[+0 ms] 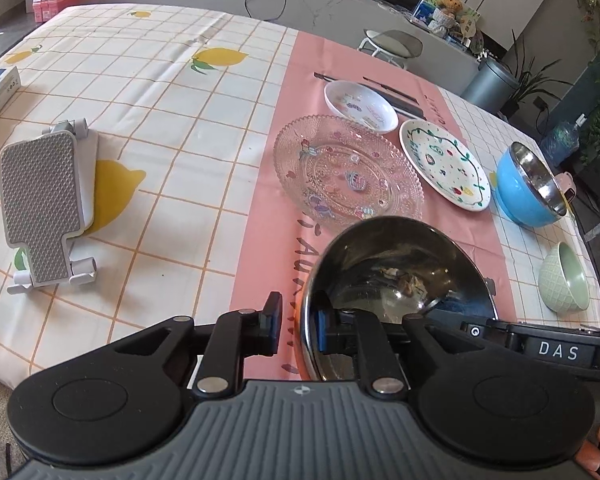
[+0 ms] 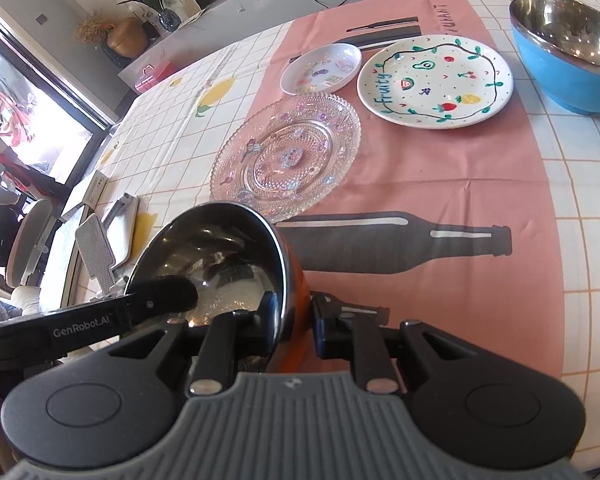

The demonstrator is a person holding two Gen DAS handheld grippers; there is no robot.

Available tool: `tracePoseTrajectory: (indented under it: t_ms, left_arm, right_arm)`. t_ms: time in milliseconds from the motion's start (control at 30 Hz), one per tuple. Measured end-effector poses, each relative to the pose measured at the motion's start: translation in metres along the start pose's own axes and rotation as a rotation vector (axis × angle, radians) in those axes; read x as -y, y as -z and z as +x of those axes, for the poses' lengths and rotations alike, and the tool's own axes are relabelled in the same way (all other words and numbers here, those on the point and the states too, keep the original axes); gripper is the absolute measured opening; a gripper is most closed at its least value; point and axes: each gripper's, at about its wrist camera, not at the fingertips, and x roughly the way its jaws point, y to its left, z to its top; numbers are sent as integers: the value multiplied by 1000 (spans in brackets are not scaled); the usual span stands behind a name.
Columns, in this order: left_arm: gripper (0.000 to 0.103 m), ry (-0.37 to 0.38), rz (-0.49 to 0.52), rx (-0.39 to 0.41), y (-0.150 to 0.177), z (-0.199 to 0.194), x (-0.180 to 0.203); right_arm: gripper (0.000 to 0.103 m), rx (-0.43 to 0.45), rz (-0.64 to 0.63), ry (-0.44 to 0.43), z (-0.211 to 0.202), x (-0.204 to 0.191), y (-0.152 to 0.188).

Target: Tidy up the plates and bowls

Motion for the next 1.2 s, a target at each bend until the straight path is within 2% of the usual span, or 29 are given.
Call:
tracePoseTrajectory:
  t_ms: [100, 233, 267, 300, 400, 467, 600, 733, 767, 800, 1000, 1200]
  left_arm:
    - [28, -5, -6, 42, 1, -7, -2]
    - [45, -26, 15, 70, 3, -9, 1]
    - [48, -36, 26, 74, 3, -10, 3]
    - [50, -46, 45, 77, 4, -10, 5]
    - [58, -59, 106, 82, 6, -11, 12]
    - [68, -78, 116, 90, 8, -13, 15]
    - [72, -111, 119, 97, 6, -18, 21]
    - [78, -147, 146, 138, 0, -29, 36]
    - [80, -154, 154, 154, -2, -33, 41]
    - [81, -157, 165, 169, -3, -36, 46]
    - [86, -141, 225, 232, -15, -54, 85]
    - [86, -124, 314, 258, -26, -61, 137]
  right_arm:
    - [20, -2, 2, -12, 0, 1, 0]
    - [21, 4, -17, 0, -1, -2, 1]
    - [26, 8, -24, 2, -2, -3, 1]
    - [37, 14, -29, 0, -4, -4, 1]
    - [39, 27, -39, -6, -9, -6, 1]
    - [43, 41, -48, -2, -13, -7, 1]
    - [61, 62, -69, 19, -19, -10, -1]
    - [66, 100, -87, 21, -33, -12, -5]
    - [75, 119, -89, 19, -38, -12, -6]
    - [79, 138, -92, 19, -43, -11, -7]
    - [81, 227, -58, 11, -77, 7, -18]
    - [81, 335, 18, 60, -117, 38, -29]
